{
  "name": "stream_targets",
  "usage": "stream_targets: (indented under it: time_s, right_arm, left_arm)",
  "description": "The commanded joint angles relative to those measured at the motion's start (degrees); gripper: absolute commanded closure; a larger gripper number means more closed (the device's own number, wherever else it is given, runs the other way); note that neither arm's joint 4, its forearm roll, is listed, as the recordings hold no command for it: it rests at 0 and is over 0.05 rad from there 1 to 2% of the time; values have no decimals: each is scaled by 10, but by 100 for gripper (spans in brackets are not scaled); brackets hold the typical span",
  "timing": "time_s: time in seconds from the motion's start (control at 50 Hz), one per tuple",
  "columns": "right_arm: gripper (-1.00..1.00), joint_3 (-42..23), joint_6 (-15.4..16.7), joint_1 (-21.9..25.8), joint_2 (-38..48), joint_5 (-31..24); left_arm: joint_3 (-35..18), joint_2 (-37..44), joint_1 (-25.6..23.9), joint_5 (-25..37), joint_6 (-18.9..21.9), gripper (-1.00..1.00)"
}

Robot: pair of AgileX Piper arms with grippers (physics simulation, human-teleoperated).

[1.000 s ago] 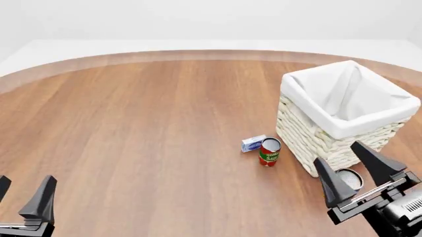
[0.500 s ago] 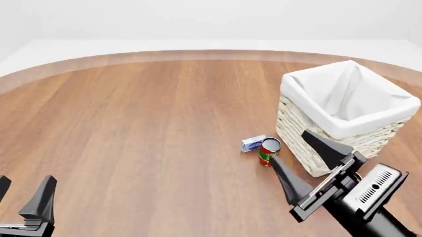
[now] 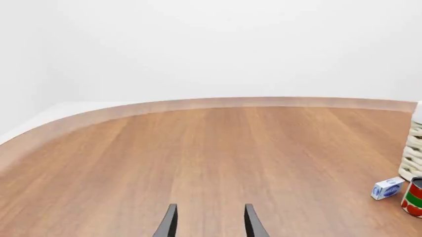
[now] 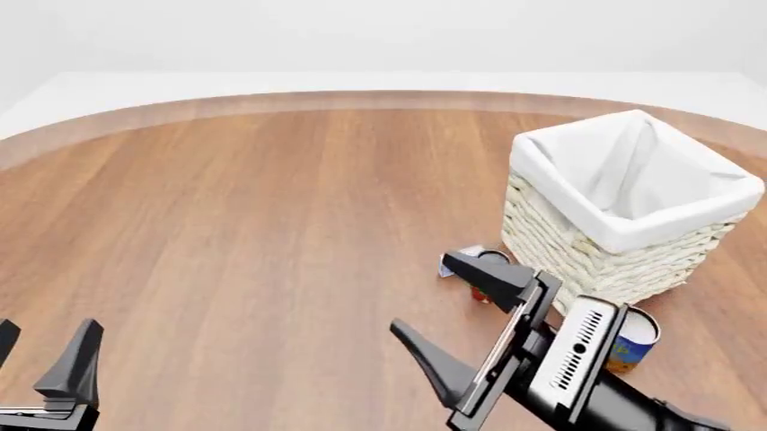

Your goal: Pick up the ketchup, and put it in the basket.

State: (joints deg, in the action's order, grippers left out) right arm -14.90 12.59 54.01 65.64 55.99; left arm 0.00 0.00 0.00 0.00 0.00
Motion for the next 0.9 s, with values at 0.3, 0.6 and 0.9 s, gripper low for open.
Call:
stream_targets:
  time_s: [0.3, 0.6, 0.9]
  right_arm:
    - [-100, -60, -71, 100, 38, -34]
    - [-100, -119, -76, 151, 59, -89]
    - [-100, -176, -88, 164, 115, -125]
  left_arm:
    - [0, 0, 0, 0, 0, -100]
    - [0, 0, 0, 0, 0, -100]
    - [0, 0, 0, 0, 0, -100]
